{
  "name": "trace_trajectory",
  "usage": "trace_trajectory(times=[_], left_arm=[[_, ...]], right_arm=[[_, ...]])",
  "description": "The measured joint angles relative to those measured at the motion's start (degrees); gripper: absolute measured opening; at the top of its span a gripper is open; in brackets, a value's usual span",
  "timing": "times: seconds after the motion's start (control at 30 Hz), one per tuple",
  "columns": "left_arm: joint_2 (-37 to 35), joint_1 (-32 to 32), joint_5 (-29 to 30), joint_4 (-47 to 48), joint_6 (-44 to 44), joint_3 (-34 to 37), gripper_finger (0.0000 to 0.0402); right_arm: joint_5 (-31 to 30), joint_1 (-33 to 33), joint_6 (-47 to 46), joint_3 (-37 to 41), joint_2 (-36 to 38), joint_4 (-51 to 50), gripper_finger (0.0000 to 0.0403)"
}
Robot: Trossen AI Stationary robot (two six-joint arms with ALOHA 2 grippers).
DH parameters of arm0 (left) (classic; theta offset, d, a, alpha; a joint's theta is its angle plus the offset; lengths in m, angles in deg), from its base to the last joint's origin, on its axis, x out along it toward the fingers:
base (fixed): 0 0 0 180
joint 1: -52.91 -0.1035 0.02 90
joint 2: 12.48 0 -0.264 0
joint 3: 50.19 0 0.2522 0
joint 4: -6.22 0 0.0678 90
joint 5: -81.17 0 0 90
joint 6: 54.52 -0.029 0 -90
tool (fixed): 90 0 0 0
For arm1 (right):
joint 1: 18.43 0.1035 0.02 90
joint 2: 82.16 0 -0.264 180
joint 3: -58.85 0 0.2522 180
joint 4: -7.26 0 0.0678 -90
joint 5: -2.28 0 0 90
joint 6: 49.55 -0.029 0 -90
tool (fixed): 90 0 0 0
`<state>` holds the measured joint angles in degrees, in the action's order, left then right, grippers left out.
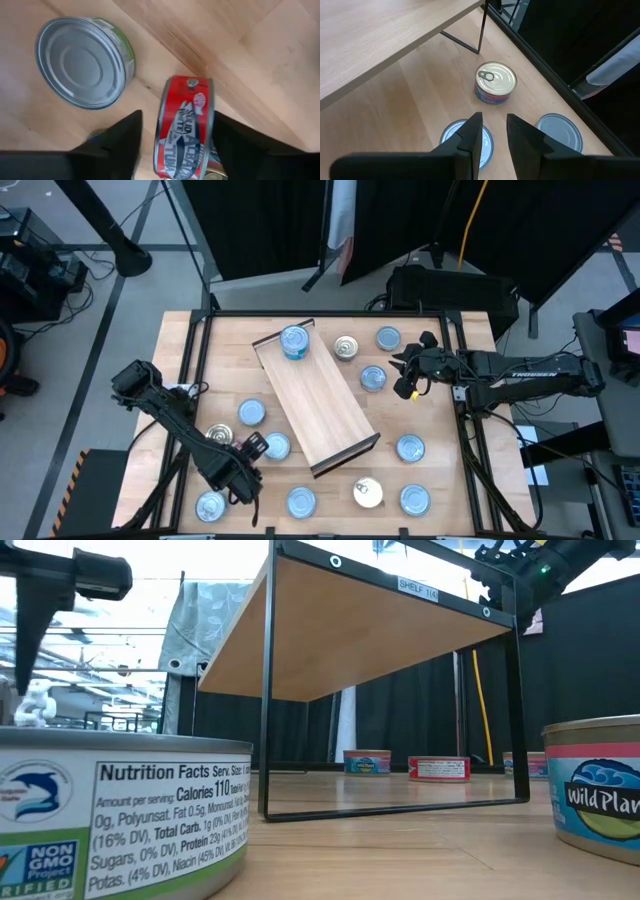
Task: Stack canned seafood by type on shelf
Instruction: Put the red tuna can on the shelf
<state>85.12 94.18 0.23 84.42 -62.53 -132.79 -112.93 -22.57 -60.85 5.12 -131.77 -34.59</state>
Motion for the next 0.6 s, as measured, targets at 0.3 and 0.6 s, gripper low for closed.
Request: trace_trajectory(times=[0.3, 0.6], left_arm=[[0.02, -0.02, -1.80, -1.99, 0.08, 0.07, 0.0028], [0.02, -0.09, 0.03, -3.02, 7.60, 0.07, 0.0006]], right_arm=[[-0.01, -0.01, 0.01, 0.00, 0.00, 0.00, 0.0079], [0.00, -0.01, 0.01, 0.00, 0.00, -0.02, 0.0079]])
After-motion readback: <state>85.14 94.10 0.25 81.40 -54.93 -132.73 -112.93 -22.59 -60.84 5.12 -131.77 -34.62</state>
